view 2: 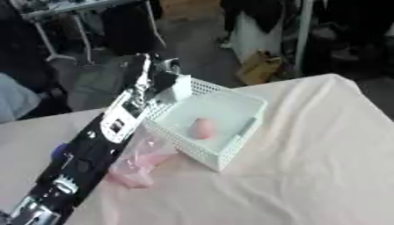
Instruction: Pick up objects on the table and place them in the box.
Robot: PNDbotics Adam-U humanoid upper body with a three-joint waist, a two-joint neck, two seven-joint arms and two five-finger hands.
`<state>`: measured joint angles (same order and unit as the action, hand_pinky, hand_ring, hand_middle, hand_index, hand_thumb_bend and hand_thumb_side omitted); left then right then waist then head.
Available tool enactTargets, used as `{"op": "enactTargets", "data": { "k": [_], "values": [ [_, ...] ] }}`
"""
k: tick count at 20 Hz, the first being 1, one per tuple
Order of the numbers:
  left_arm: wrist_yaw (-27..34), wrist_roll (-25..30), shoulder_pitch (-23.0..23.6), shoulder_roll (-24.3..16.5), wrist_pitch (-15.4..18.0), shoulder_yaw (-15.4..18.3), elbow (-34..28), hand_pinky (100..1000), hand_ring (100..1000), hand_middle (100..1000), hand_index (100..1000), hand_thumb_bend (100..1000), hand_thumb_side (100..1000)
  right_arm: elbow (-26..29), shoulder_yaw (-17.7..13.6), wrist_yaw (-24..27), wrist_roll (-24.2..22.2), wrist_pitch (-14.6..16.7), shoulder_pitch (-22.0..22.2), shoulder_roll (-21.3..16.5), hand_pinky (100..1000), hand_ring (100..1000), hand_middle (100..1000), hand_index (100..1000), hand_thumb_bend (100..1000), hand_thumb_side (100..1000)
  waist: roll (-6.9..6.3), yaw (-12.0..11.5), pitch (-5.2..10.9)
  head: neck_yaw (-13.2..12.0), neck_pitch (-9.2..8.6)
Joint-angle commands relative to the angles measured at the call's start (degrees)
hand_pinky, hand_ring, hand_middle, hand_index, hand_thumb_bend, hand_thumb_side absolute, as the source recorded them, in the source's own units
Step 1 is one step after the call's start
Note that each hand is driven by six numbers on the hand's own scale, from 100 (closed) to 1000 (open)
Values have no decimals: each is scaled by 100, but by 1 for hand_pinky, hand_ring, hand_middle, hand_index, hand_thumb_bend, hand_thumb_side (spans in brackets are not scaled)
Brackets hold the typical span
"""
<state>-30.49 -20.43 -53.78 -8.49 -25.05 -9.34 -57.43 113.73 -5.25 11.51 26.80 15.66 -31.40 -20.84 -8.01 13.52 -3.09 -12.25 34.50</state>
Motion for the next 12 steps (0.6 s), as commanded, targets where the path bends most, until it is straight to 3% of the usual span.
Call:
{"op": "enactTargets", "data": {
  "k": [1, 12],
  "values": [
    [-205, -289, -195, 88, 39, 137, 267, 100, 100, 100, 186, 283, 370, 86, 32, 96, -61, 3, -147, 1, 855, 930, 831, 839, 100, 737, -32, 24, 48, -67, -104],
    [-514, -1043, -392, 342, 193, 307, 1000, 100, 100, 100, 191, 321, 411, 86, 89, 184, -160, -7, -233, 87, 856, 930, 830, 839, 100, 737, -35, 114, -5, -183, -172]
  ]
}}
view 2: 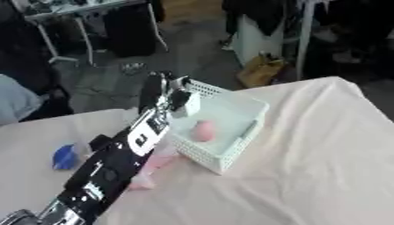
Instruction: Pick up objects on the table and place them in the box.
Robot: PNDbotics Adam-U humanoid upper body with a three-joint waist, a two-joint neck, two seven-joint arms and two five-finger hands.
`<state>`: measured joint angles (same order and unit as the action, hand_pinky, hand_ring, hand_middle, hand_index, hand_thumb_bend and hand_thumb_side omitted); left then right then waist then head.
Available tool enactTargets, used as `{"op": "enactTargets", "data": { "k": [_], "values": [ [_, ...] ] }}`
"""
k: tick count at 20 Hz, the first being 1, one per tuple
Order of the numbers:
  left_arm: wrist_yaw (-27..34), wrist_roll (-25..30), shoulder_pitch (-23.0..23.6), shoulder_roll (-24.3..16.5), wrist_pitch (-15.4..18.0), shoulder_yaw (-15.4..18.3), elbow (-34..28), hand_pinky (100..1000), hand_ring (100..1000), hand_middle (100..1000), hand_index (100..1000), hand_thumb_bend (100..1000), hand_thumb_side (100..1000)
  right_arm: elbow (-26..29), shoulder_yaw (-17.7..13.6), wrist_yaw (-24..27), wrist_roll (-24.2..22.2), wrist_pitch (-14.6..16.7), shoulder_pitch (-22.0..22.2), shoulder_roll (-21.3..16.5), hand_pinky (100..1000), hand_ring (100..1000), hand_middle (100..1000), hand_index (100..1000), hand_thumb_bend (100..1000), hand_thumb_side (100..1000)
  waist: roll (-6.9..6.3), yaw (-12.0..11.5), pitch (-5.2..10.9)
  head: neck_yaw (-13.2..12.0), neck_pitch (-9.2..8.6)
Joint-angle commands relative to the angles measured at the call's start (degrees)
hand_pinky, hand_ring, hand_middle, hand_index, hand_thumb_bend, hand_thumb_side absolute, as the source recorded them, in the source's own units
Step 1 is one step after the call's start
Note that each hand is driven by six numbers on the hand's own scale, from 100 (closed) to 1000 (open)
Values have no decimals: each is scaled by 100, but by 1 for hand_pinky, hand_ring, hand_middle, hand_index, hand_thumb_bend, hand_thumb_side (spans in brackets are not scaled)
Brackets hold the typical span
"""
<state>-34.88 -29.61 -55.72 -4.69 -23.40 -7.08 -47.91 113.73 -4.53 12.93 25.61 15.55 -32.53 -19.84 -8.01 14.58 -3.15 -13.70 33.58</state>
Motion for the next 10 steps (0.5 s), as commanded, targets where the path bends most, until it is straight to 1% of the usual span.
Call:
{"op": "enactTargets", "data": {
  "k": [1, 2, 3, 4, 5, 6, 7, 8, 9, 10],
  "values": [
    [-99, -189, -219, -24, 36, 106, 92, 100, 100, 100, 192, 321, 415, 86, 23, 50, -50, 3, -129, -2, 856, 930, 831, 839, 100, 737, -36, 18, -4, -46, -93],
    [-116, -252, -235, -11, 47, 124, 132, 100, 100, 100, 197, 327, 445, 86, 28, 57, -58, 2, -135, 5, 856, 930, 830, 839, 100, 736, -37, 25, -7, -51, -100],
    [-131, -325, -258, -2, 65, 136, 153, 100, 100, 100, 197, 327, 445, 86, 32, 63, -65, -1, -141, 13, 856, 930, 830, 839, 100, 736, -39, 33, -13, -63, -107],
    [-138, -390, -273, 6, 84, 142, 171, 100, 100, 100, 212, 360, 502, 86, 35, 68, -72, -2, -146, 19, 855, 930, 830, 839, 100, 737, -40, 38, -16, -70, -113],
    [-149, -456, -297, 20, 92, 146, 186, 100, 100, 100, 277, 432, 585, 86, 46, 76, -83, -3, -154, 28, 856, 930, 830, 839, 100, 737, -41, 47, -21, -80, -119],
    [-161, -503, -315, 32, 96, 146, 204, 100, 184, 166, 382, 468, 644, 86, 54, 85, -94, -4, -161, 34, 856, 930, 830, 839, 100, 737, -43, 55, -24, -87, -122],
    [-186, -506, -337, 44, 110, 129, 230, 100, 229, 208, 424, 482, 681, 86, 63, 94, -107, -4, -169, 41, 856, 930, 830, 839, 100, 736, -45, 66, -27, -95, -127],
    [-213, -492, -352, 49, 124, 121, 252, 100, 362, 340, 557, 485, 749, 86, 68, 100, -116, -3, -175, 45, 856, 930, 830, 839, 100, 736, -46, 72, -28, -100, -129],
    [-248, -407, -373, 63, 168, 90, 275, 141, 455, 439, 650, 482, 784, 86, 67, 106, -119, -3, -182, 51, 855, 930, 830, 839, 100, 736, -50, 83, -28, -106, -130],
    [-287, -293, -391, 65, 216, 75, 293, 200, 520, 509, 694, 487, 809, 86, 64, 111, -119, -5, -187, 54, 856, 930, 830, 839, 100, 736, -52, 88, -28, -109, -130]
  ]
}}
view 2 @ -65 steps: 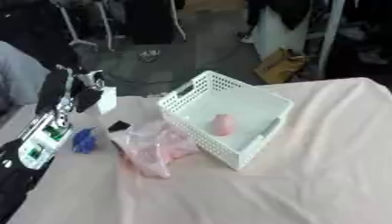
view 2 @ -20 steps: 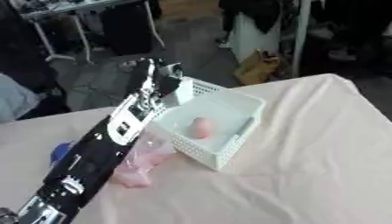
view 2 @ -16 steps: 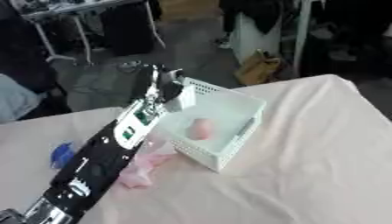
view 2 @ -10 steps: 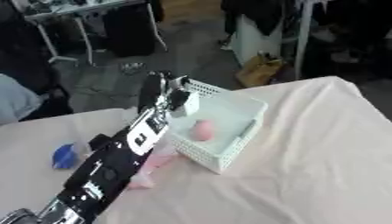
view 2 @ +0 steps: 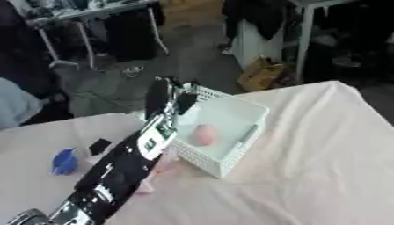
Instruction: Pick up objects on the table and place them in the box.
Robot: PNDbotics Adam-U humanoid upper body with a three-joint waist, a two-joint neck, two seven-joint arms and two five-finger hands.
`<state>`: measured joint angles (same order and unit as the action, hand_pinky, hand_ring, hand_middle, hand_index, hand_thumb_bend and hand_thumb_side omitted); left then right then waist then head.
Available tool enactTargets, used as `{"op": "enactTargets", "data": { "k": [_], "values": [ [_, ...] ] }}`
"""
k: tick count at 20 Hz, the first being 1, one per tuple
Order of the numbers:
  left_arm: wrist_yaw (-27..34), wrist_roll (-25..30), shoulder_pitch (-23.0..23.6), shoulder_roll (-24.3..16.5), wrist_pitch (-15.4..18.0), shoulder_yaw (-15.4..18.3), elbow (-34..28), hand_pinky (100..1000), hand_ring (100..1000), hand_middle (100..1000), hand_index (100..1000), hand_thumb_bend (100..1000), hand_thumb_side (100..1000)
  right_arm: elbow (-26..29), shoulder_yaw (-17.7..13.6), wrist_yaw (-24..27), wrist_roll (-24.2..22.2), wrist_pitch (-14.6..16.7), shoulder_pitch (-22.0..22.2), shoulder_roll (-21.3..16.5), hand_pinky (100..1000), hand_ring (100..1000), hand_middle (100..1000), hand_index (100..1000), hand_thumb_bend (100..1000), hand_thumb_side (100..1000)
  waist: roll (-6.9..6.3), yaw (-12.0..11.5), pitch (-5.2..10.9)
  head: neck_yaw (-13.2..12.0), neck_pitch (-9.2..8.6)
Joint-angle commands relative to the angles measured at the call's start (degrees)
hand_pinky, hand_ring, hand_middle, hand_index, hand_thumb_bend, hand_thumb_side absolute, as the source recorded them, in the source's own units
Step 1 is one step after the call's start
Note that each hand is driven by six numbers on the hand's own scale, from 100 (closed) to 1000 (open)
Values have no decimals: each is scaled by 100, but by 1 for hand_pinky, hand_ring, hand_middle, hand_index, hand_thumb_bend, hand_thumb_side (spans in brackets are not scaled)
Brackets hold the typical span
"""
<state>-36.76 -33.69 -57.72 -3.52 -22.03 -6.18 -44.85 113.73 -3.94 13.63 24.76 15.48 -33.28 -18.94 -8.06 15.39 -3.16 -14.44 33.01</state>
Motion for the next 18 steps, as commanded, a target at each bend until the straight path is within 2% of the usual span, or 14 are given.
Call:
{"op": "enactTargets", "data": {
  "k": [1, 2, 3, 4, 5, 6, 7, 12, 18],
  "values": [
    [-160, 256, -207, -50, 138, -38, 5, 274, 615, 604, 757, 504, 831, 86, 3, 44, -31, 0, -117, -33, 856, 930, 830, 839, 100, 736, -49, 14, -26, -41, -69],
    [-228, 384, -219, -53, 186, -39, 15, 316, 665, 655, 791, 512, 843, 86, 2, 46, -30, -1, -120, -31, 856, 930, 830, 839, 100, 736, -51, 17, -24, -44, -68],
    [-321, 556, -235, -47, 266, -73, 32, 580, 881, 889, 946, 566, 916, 86, 5, 49, -31, -4, -124, -28, 856, 930, 830, 838, 100, 736, -53, 25, -22, -45, -70],
    [-426, 736, -249, -51, 345, -83, 45, 679, 959, 960, 1000, 563, 941, 86, 8, 52, -34, -5, -126, -25, 856, 930, 830, 838, 100, 737, -54, 28, -20, -44, -72],
    [-530, 901, -263, -53, 428, -87, 46, 731, 996, 1000, 1000, 544, 950, 86, 13, 56, -39, -7, -127, -22, 856, 930, 831, 839, 100, 738, -55, 29, -18, -39, -64],
    [-619, 1028, -270, -57, 490, -71, 38, 738, 1000, 1000, 1000, 551, 955, 86, 15, 59, -42, -8, -126, -20, 856, 930, 831, 839, 100, 738, -55, 28, -16, -35, -60],
    [-699, 1116, -277, -63, 531, -53, 27, 784, 1000, 1000, 1000, 537, 952, 86, 16, 62, -45, -10, -125, -19, 856, 930, 830, 839, 100, 736, -55, 27, -14, -32, -52],
    [-916, 1270, -292, -78, 547, 33, -4, 795, 1000, 1000, 1000, 511, 956, 86, 18, 66, -55, -18, -114, -18, 856, 930, 830, 839, 100, 737, -55, 20, -8, -31, -34],
    [-1071, 1309, -298, -142, 562, -18, -90, 834, 1000, 1000, 1000, 498, 969, 86, 25, 70, -71, -20, -85, -30, 855, 930, 830, 839, 100, 736, -51, -10, 6, -27, 8]
  ]
}}
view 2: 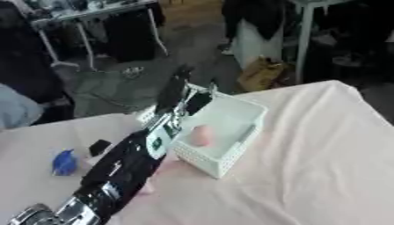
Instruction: Pick up objects on the table and place them in the box.
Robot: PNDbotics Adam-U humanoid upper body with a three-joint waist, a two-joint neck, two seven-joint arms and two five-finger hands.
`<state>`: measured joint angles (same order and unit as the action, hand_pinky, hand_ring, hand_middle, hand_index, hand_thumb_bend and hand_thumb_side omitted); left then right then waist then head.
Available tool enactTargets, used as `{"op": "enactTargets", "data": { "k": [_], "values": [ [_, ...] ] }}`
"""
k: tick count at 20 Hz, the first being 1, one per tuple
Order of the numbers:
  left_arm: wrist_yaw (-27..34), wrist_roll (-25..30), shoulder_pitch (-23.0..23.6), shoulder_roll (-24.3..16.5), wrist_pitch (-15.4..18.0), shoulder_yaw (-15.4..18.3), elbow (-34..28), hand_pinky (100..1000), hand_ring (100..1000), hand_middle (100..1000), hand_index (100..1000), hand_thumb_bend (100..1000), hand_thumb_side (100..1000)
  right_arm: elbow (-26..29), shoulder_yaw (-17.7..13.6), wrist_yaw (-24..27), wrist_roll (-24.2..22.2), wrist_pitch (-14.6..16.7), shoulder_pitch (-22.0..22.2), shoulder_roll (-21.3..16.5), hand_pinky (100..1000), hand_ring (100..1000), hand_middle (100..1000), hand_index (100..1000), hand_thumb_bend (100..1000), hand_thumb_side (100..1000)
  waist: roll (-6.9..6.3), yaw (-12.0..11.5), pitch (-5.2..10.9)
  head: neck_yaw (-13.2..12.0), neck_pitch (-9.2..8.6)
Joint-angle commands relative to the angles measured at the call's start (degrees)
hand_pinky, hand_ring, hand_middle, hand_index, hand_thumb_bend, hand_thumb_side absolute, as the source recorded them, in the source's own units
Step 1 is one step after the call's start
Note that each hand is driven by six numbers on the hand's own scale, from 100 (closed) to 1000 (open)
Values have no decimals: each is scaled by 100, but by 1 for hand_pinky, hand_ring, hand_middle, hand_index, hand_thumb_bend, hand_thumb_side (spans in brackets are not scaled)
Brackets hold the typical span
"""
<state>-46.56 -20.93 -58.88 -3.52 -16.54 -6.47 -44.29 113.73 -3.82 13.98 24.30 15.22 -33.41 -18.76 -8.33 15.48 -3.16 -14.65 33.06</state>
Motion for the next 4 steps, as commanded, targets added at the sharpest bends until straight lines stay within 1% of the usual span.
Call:
{"op": "enactTargets", "data": {
  "k": [1, 4],
  "values": [
    [-125, 43, -183, -171, 24, -6, -182, 850, 1000, 1000, 1000, 467, 990, 86, 13, 35, -26, 5, -65, -52, 855, 930, 830, 839, 100, 736, -26, -26, 12, -9, 27],
    [-217, 97, -179, -376, 102, -93, -470, 861, 1000, 1000, 1000, 442, 1000, 86, 3, 26, -18, 4, -35, -84, 855, 930, 830, 839, 100, 737, -36, -65, 37, -13, 124]
  ]
}}
